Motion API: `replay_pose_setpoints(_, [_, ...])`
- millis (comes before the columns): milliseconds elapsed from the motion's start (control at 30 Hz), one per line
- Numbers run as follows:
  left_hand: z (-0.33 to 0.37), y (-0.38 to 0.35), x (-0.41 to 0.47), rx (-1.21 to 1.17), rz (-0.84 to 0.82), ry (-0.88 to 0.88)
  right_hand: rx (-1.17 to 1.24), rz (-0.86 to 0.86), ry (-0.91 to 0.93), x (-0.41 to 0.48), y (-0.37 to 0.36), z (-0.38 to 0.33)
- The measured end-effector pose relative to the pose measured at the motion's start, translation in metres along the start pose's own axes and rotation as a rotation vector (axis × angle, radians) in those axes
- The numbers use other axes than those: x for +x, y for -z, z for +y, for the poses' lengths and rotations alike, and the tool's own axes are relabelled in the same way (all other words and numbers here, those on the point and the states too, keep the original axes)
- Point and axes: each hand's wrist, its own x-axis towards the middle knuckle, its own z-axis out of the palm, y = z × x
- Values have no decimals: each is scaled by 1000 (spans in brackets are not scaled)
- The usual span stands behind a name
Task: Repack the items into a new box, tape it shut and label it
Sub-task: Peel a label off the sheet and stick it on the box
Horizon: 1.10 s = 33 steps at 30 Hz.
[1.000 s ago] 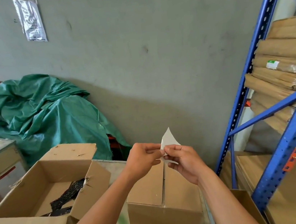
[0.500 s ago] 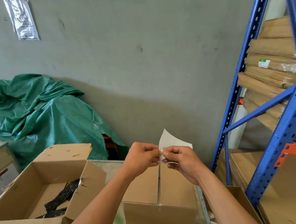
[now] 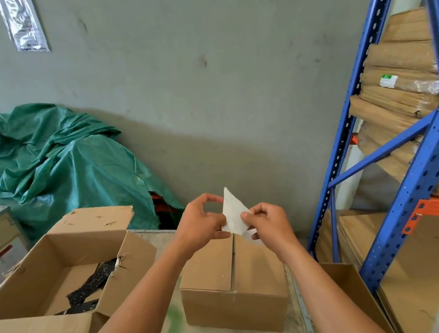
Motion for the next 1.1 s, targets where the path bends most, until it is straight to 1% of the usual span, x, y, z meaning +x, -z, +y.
replay_pose_setpoints(100, [-1, 15, -1, -13, -39, 15, 17, 42, -16, 2, 6, 6])
replay_pose_setpoints(267, [-8, 21, -4, -33, -60, 7, 49, -26, -6, 3, -7, 8])
replay_pose_setpoints(467, [-12, 36, -7, 19, -118, 10, 40, -15, -34, 1, -13, 17])
replay_pose_setpoints(533, [-17, 43, -6, 174, -89, -59, 41, -29, -49, -1, -12, 20])
replay_pose_setpoints(600, [-24, 46, -3, 395, -38, -184, 51, -47, -68, -1, -13, 23])
replay_pose_setpoints(633, [-26, 46, -2, 449, -6, -238, 55, -49, -73, -1, -14, 23])
replay_pose_setpoints(733, [-22, 43, -1, 452, 79, -341, 68, -55, -89, -2, -17, 22])
replay_pose_setpoints(900, [-7, 46, -3, 416, -5, -401, 83, -73, -91, -4, -15, 14])
replay_pose_setpoints(1000, [1, 57, -2, 475, 33, -443, 82, -29, -108, -5, -8, 16])
replay_pose_setpoints(1100, [4, 71, 0, 455, 70, -436, 65, -2, -159, -8, -3, 30])
